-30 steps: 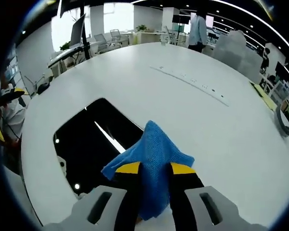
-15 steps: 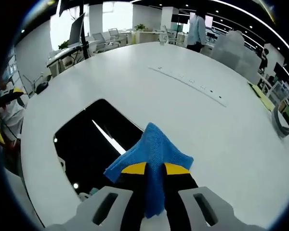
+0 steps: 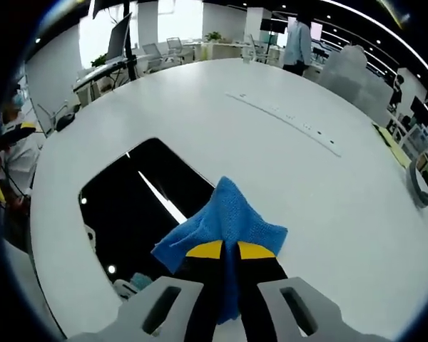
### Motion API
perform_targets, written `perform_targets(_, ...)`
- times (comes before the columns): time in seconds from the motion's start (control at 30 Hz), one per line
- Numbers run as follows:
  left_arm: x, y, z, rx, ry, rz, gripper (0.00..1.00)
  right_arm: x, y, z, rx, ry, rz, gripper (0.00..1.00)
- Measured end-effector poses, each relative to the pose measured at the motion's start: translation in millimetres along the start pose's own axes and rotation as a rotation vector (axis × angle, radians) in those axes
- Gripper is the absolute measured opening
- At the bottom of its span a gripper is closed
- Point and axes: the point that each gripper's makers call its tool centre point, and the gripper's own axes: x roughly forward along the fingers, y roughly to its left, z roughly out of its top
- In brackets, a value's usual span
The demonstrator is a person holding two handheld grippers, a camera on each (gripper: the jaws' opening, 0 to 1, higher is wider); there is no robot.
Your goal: Wipe the mirror surface with the cleaning cloth until all visible marks leave the cleaned area.
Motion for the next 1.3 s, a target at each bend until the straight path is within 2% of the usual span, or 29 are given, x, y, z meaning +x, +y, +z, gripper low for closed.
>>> perform_targets(0.13, 0.2, -2.1, 1.2, 0.008, -0.001, -0.004, 0.99, 0.0, -0.4, 1.1, -0.006, -0.002, -0.009, 0.02)
perform_targets(0.17, 0.0, -2.4, 1.6, 0.008, -0.003, -0.005, 0.99, -0.6, -1.1, 1.3, 0.039, -0.004, -0.018, 0.02)
perform_targets(0.3, -1.0, -1.4, 0.5, 0.006, -0.001, -0.004, 0.99, 1.7, -3.8, 1.2, 0.01, -0.005, -0.02, 0.02)
perform_targets(0.53, -0.6, -1.1, 1.7, 0.012, -0.005, -0.003, 0.99, 0.7, -1.6, 1.7, 0.034, 0.003, -0.028, 0.01)
perform_targets(0.63, 1.0, -4.4, 0.7, 0.018, -0.002, -0.013, 0.99, 1.3, -2.1, 1.6, 0.07, 0.006, -0.035, 0.01)
perform_targets(0.97, 1.1, -7.1, -1.7, 0.032, 0.009, -0.027, 0.99, 4.8, -1.7, 4.0, 0.068, 0.005, -0.036, 0.01)
perform_targets(1.17, -1.0, -3.5, -0.7, 0.029, 0.006, -0.015, 0.99, 2.6, 7.0, 6.8, 0.065, 0.009, -0.035, 0.01)
perform_targets(1.3, -0.8, -5.1, -0.5, 0.027, 0.005, -0.02, 0.99, 10.4, 2.2, 9.7, 0.066, 0.007, -0.027, 0.01)
